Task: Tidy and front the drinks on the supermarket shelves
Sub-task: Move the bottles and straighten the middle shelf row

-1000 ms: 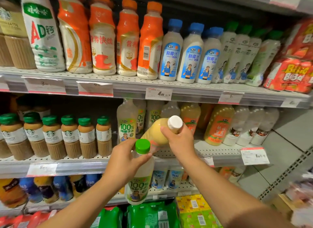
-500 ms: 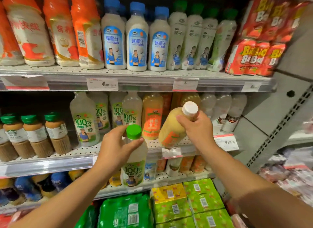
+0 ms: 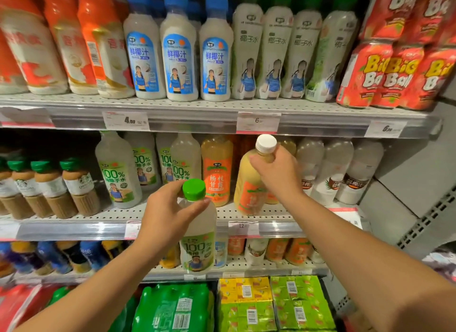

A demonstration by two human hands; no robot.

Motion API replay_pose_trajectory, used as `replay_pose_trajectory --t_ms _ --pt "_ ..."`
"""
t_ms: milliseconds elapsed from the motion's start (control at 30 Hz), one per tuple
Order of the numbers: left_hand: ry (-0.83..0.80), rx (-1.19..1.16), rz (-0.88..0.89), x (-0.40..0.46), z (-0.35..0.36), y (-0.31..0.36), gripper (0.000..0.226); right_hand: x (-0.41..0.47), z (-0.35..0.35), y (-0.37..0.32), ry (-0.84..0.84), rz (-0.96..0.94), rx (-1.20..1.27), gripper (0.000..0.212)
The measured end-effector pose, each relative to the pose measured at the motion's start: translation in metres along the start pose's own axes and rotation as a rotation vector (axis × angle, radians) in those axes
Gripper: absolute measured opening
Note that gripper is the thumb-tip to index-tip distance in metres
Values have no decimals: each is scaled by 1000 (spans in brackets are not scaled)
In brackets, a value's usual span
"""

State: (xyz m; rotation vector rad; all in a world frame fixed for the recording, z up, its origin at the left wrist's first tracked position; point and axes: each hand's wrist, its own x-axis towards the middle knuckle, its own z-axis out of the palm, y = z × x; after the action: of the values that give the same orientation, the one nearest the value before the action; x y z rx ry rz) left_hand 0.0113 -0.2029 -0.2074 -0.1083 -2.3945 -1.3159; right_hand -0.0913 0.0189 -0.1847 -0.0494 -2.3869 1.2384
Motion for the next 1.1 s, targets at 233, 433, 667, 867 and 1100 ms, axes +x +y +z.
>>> replay_pose_trajectory --t_ms 233,433,667,867,1100 --pt "10 64 -6 5 3 -5 26 3 4 -8 -29 -159 -183 30" --pt "-13 56 -15 4 6 -9 28 4 5 -24 -177 -257 -253 26" --pt "-35 -14 -55 6 2 -6 32 8 13 -41 -307 -258 -318 31" --pt "-19 -5 -47 3 0 -6 27 14 23 -52 -388 -288 -386 34" --pt "-27 -41 -64 1 -5 -9 23 39 31 -43 -275 -124 -438 43"
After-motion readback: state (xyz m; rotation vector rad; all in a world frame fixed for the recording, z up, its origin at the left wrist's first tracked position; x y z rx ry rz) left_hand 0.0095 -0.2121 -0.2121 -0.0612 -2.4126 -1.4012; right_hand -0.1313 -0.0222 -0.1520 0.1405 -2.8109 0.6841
